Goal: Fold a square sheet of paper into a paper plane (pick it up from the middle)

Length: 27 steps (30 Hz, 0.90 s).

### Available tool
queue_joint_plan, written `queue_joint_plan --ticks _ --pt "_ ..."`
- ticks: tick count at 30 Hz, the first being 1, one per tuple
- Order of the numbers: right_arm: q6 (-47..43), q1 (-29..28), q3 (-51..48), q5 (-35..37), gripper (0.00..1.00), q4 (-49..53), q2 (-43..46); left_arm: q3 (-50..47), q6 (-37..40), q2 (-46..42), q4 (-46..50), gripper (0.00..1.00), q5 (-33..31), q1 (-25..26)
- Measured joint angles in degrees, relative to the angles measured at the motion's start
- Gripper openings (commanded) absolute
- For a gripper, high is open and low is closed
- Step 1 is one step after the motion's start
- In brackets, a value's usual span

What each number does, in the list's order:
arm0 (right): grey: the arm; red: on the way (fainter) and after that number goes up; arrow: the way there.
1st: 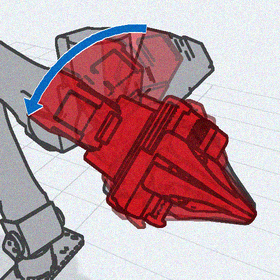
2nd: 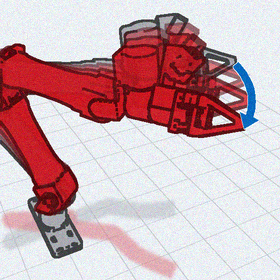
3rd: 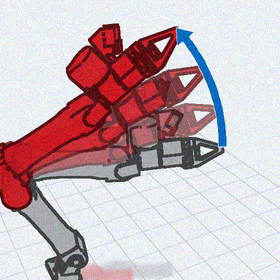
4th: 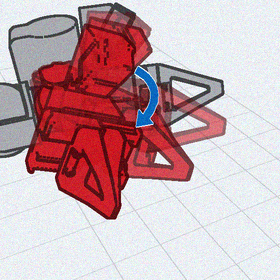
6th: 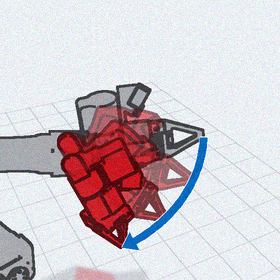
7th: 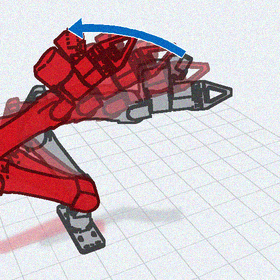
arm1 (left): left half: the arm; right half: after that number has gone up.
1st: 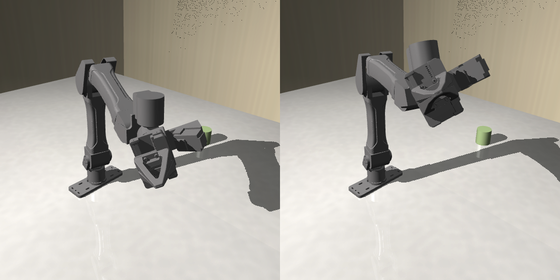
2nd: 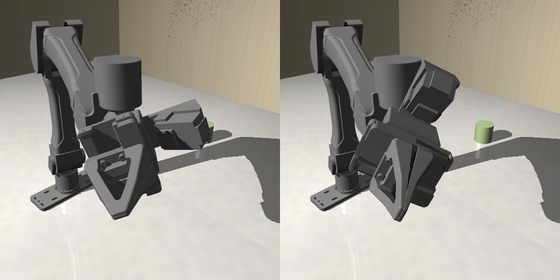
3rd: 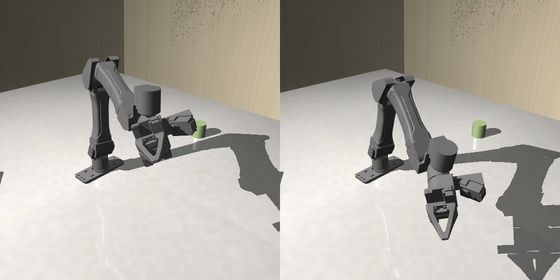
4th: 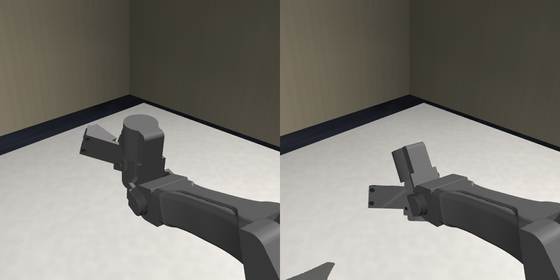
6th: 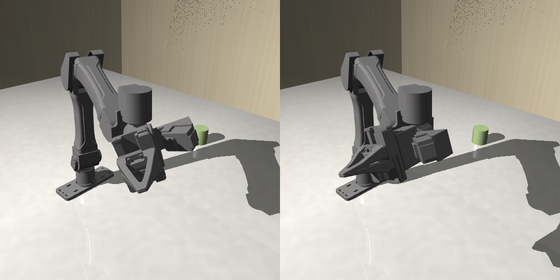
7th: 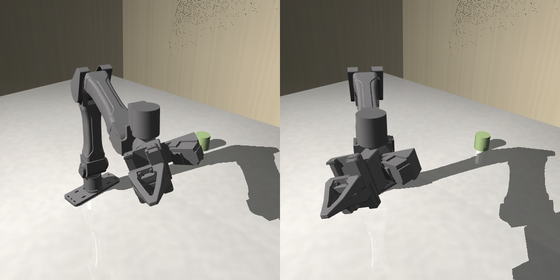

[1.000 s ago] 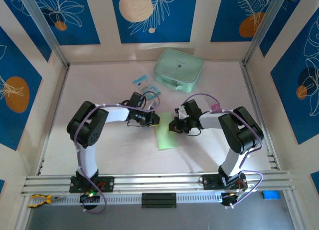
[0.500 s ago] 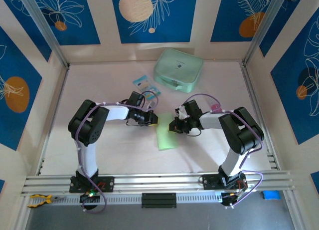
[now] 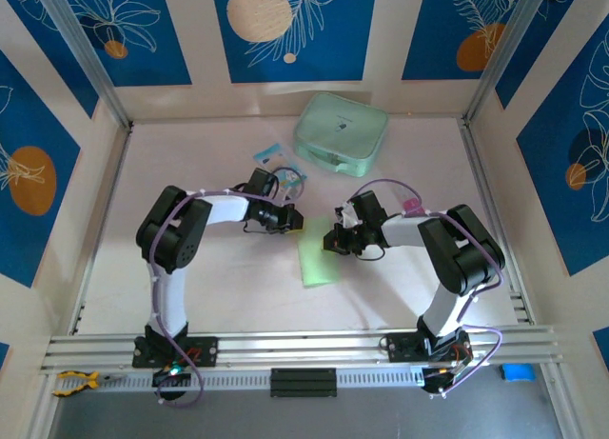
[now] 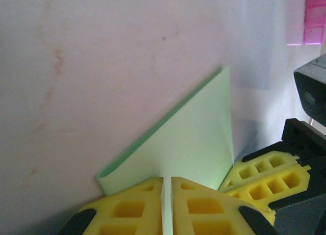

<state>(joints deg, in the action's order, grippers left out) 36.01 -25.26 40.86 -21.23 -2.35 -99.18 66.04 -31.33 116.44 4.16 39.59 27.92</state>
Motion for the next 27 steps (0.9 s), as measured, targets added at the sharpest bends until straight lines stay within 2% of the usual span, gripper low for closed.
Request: queue_joint_plan --ticks 11,18,27 --pt "0.0 0.0 -0.1 0.0 0.00 0.0 0.0 0.2 -0.4 0.0 0.1 0.14 -1.4 -0.3" --pt "0.0 0.0 -0.2 0.0 0.00 -0.2 0.2 2.4 -1.5 0.0 2.6 0.14 -7.0 -0.8" --pt "0.0 0.1 -0.5 0.0 0.00 -0.4 0.4 4.2 -2.7 0.0 5.6 0.14 -10.8 -1.1"
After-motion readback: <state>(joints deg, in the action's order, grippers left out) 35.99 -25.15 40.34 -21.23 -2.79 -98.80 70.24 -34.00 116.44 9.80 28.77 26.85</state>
